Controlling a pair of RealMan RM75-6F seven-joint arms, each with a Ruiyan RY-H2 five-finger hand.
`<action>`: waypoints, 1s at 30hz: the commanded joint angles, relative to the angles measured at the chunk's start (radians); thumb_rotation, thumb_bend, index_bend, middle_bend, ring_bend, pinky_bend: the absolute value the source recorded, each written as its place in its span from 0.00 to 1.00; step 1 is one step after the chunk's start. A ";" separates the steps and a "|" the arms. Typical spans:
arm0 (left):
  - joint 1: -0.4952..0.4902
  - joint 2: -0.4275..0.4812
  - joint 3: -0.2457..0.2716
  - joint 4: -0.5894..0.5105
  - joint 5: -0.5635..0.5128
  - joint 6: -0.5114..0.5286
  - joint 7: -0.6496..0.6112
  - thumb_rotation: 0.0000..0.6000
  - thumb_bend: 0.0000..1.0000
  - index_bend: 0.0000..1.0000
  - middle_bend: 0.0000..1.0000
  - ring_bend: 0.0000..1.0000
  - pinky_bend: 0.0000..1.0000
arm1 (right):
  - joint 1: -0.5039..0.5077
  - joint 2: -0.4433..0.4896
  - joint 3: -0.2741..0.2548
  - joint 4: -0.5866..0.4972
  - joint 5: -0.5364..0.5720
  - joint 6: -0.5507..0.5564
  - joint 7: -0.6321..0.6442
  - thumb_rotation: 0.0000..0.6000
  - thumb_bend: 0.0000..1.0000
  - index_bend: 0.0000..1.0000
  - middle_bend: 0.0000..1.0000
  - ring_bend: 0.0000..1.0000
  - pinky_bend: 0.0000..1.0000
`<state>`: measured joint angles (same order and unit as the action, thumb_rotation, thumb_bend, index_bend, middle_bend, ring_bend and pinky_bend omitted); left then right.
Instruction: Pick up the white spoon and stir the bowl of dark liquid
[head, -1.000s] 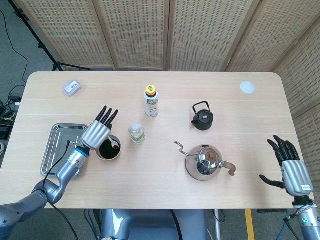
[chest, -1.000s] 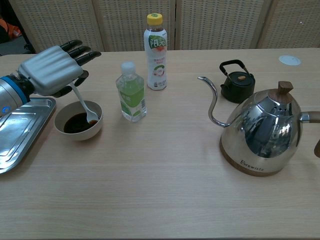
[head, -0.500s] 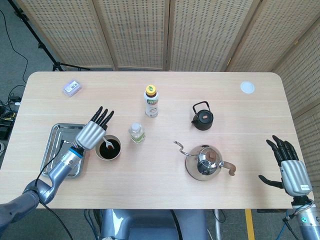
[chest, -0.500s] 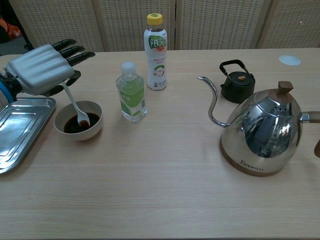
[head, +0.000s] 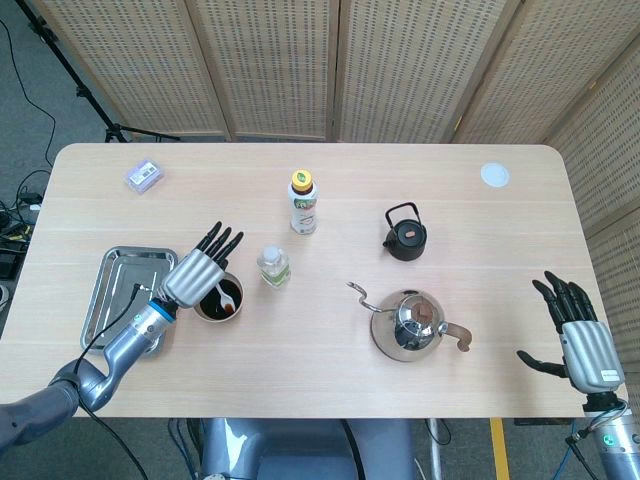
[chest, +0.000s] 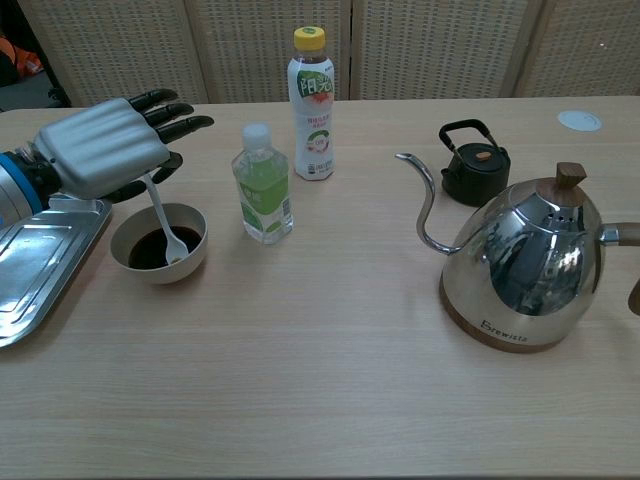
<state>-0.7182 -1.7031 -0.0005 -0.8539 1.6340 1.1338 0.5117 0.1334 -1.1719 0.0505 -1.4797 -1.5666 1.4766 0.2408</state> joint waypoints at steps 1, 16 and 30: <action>-0.007 -0.017 -0.011 0.013 -0.011 -0.009 0.008 1.00 0.38 0.65 0.00 0.00 0.00 | 0.000 0.000 -0.001 0.000 -0.001 0.000 0.000 1.00 0.00 0.07 0.00 0.00 0.00; -0.011 -0.042 -0.028 0.085 -0.042 -0.024 0.024 1.00 0.38 0.65 0.00 0.00 0.00 | 0.001 0.001 0.001 0.002 0.004 -0.005 0.005 1.00 0.00 0.07 0.00 0.00 0.00; 0.000 0.063 0.022 -0.025 0.029 0.041 0.080 1.00 0.38 0.65 0.00 0.00 0.00 | 0.001 0.000 -0.001 -0.001 -0.001 -0.002 -0.001 1.00 0.00 0.07 0.00 0.00 0.00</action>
<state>-0.7167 -1.6544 0.0146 -0.8559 1.6524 1.1706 0.5758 0.1341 -1.1718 0.0497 -1.4807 -1.5674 1.4740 0.2401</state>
